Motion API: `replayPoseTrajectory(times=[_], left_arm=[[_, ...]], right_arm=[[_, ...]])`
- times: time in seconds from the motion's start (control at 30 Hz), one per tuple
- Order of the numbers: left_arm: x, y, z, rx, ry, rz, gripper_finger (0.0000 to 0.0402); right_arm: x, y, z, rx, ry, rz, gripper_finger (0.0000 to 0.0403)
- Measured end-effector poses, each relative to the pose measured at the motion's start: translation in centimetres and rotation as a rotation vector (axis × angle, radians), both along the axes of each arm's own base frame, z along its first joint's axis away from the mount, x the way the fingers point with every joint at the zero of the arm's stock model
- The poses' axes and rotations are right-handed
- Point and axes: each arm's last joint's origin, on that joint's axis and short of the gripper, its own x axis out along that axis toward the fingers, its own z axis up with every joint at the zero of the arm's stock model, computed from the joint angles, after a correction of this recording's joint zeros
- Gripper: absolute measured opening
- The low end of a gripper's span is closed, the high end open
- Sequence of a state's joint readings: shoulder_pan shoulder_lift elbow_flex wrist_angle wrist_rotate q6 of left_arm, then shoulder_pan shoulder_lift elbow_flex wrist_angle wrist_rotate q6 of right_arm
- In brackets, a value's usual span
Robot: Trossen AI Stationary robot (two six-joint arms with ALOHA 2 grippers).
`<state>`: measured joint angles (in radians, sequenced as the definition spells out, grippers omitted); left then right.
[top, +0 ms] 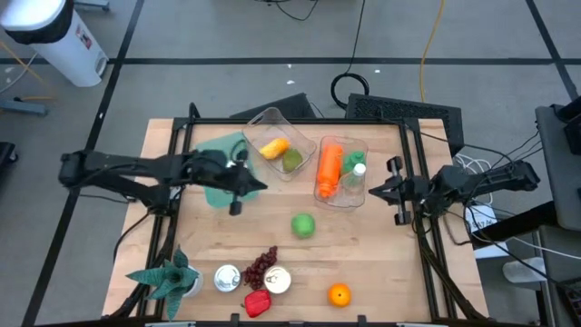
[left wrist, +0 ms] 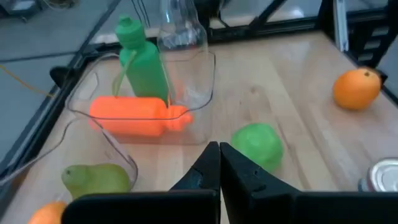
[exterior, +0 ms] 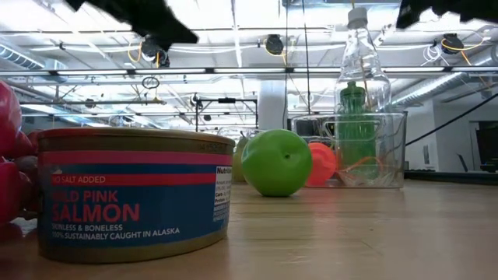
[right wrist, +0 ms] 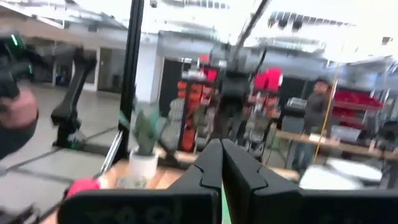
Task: Pick & Place Food Item
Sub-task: Adjust the left transparent bin
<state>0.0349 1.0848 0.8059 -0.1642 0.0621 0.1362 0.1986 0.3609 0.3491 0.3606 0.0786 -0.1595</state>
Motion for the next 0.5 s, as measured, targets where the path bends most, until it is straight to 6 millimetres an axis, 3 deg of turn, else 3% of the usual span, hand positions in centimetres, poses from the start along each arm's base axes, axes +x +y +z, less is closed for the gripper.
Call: replayPoseTrajectory(times=[0.17,0.3,0.4,0.5], left_arm=[[-2.9,-0.1,-2.0,-0.042,-0.105,0.023,0.0006],[-3.8,-0.1,-2.8,-0.054,-0.126,0.028,0.0002],[-3.8,-0.1,-2.9,-0.048,-0.126,0.026,0.0006],[-3.8,-0.1,-2.8,-0.039,-0.135,0.022,0.0016]], right_arm=[[-0.8,-0.3,5.2,-0.058,-0.044,-0.055,0.0],[-0.6,-0.5,10.4,-0.105,0.017,-0.163,0.0],[0.9,-0.7,14.1,-0.136,0.133,-0.255,0.0],[4.2,-1.0,16.9,-0.175,0.302,-0.3,0.0]])
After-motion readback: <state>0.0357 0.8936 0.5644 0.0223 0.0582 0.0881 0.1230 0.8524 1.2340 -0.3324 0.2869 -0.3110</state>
